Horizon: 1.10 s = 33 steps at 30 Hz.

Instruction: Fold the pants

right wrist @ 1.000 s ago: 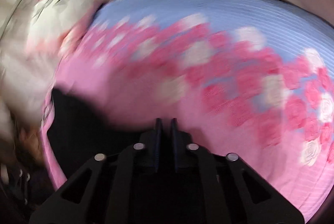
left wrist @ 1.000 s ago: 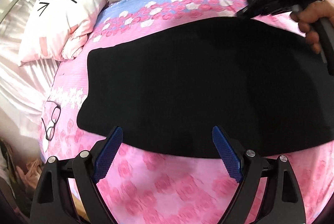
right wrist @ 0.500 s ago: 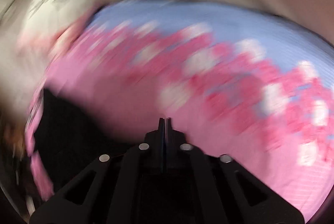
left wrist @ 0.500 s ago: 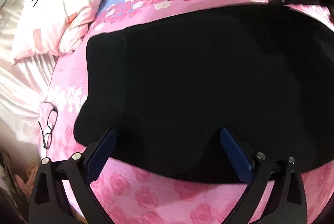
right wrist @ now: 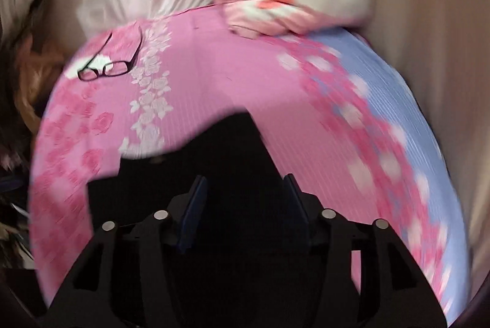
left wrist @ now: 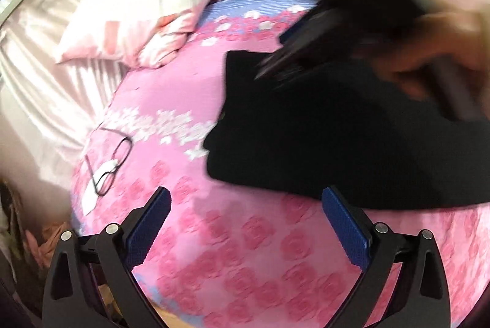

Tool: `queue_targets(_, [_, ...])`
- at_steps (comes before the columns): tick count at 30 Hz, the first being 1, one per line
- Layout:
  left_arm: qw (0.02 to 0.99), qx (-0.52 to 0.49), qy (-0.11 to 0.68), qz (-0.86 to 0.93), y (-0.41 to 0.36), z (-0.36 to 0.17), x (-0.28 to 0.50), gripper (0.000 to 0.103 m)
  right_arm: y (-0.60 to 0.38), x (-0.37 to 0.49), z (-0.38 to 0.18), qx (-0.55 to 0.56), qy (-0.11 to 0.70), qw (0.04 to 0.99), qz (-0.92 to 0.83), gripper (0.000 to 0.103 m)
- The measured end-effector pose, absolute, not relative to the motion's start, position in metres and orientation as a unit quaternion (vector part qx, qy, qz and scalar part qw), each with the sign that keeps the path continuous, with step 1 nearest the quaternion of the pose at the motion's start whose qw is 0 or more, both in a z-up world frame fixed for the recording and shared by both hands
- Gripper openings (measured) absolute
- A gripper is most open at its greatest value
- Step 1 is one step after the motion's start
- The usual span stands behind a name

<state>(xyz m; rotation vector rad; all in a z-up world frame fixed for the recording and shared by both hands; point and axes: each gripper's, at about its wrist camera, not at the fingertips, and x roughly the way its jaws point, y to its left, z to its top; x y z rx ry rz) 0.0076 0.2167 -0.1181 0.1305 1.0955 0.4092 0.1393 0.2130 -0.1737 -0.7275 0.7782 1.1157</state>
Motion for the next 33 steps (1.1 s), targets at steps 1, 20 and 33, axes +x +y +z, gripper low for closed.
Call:
queue_targets(1, [0.831,0.055,0.518,0.196,0.222,-0.117,0.003,0.098,0.226,0.141,-0.182,-0.336,0.360,0.707,0.508,0.036])
queue_targets(20, [0.858,0.038,0.478,0.184,0.266,-0.106,0.047,0.098,0.131,0.197,-0.136,-0.126,0.392,0.801,0.434,0.057])
queue_targets(33, [0.833,0.077,0.503,0.218,0.307,-0.171,0.092,0.098,0.081,0.120,-0.215,-0.127,0.461,0.781,0.402,0.032])
